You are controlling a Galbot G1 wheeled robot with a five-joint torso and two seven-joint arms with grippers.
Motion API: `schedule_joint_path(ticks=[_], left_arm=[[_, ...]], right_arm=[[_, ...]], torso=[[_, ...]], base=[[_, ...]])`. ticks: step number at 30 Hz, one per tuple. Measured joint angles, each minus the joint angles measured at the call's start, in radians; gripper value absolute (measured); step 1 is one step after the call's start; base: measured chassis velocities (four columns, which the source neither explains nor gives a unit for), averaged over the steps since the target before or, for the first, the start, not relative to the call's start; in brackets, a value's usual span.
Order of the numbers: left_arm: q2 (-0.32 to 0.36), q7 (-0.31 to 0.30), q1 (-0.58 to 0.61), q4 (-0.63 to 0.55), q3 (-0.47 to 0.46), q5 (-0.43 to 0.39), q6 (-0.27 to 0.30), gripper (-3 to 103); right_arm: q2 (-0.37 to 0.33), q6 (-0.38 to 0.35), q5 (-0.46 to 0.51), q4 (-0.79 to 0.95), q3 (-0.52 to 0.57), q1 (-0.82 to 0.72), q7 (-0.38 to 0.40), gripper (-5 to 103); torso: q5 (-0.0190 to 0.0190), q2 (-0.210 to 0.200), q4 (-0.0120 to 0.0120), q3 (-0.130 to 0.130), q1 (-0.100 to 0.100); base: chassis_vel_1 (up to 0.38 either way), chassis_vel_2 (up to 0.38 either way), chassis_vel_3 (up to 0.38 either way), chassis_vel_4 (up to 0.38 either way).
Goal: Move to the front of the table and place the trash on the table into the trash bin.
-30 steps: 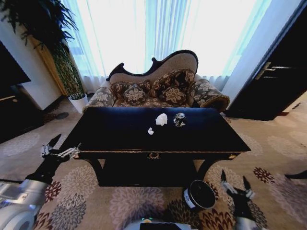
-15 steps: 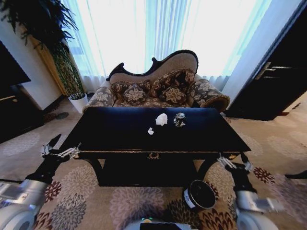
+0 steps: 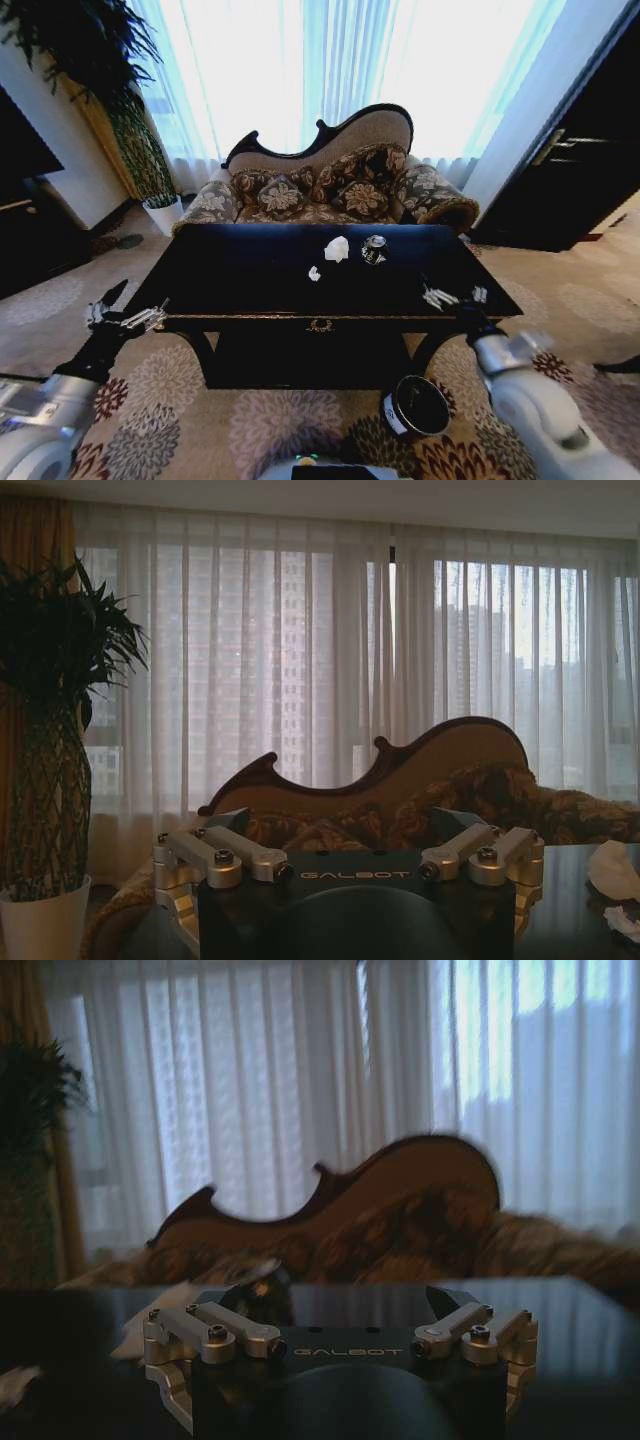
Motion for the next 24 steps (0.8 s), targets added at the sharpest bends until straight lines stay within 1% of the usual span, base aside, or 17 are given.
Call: schedule_joint_path(ticks=[1,3,4,8,11,13,14,16,18,20,24], left_arm=[[0.000,0.000,0.000,0.000,0.000,0.000,0.000,100],[0.000,0.000,0.000,0.000,0.000,0.000,0.000,100],[0.000,0.000,0.000,0.000,0.000,0.000,0.000,100],[0.000,0.000,0.000,0.000,0.000,0.000,0.000,100],[0.000,0.000,0.000,0.000,0.000,0.000,0.000,100],[0.000,0.000,0.000,0.000,0.000,0.000,0.000,100],[0.000,0.000,0.000,0.000,0.000,0.000,0.000,100],[0.000,0.000,0.000,0.000,0.000,0.000,0.000,100],[0.000,0.000,0.000,0.000,0.000,0.000,0.000,100],[0.000,0.000,0.000,0.000,0.000,0.000,0.000,100],[0.000,0.000,0.000,0.000,0.000,0.000,0.000,100]], right_arm=[[-0.014,-0.009,0.014,-0.014,-0.019,0.018,0.006,100],[-0.051,-0.035,0.059,-0.055,-0.090,0.078,0.024,100],[-0.051,-0.035,0.059,-0.055,-0.090,0.078,0.024,100],[-0.095,-0.061,0.113,-0.117,-0.196,0.178,0.052,100],[-0.101,-0.062,0.114,-0.128,-0.212,0.196,0.054,100],[-0.134,-0.065,0.126,-0.189,-0.292,0.306,0.063,100],[-0.146,-0.065,0.127,-0.215,-0.323,0.350,0.064,100],[-0.152,-0.065,0.127,-0.228,-0.339,0.372,0.064,100],[-0.167,-0.065,0.121,-0.281,-0.401,0.456,0.062,100],[-0.169,-0.065,0.114,-0.320,-0.447,0.509,0.061,100],[-0.167,-0.065,0.107,-0.351,-0.488,0.550,0.058,100]], torso=[[0.0001,0.000,0.0000,0.000,0.000],[0.0000,0.000,-0.0002,0.000,0.000],[0.0000,0.000,-0.0002,0.000,0.000],[0.0000,0.000,-0.0001,0.000,0.000],[0.0000,0.000,-0.0002,0.000,0.000],[-0.0003,0.000,0.0000,0.000,0.000],[0.0002,0.000,-0.0001,0.000,0.000],[-0.0001,0.000,-0.0002,0.000,0.000],[-0.0003,0.000,0.0000,0.000,0.000],[-0.0002,0.000,0.0000,0.000,0.000],[-0.0001,0.000,-0.0001,0.000,0.000]], base=[[0.000,0.000,0.000,0.000],[0.000,0.000,0.000,0.000],[0.000,0.000,0.000,0.000],[0.000,0.000,0.000,0.000],[0.000,0.000,0.000,0.000],[0.000,0.000,0.000,0.000],[0.000,0.000,0.000,0.000],[0.000,0.000,0.000,0.000],[0.000,0.000,0.000,0.000],[0.000,0.000,0.000,0.000],[0.000,0.000,0.000,0.000]])
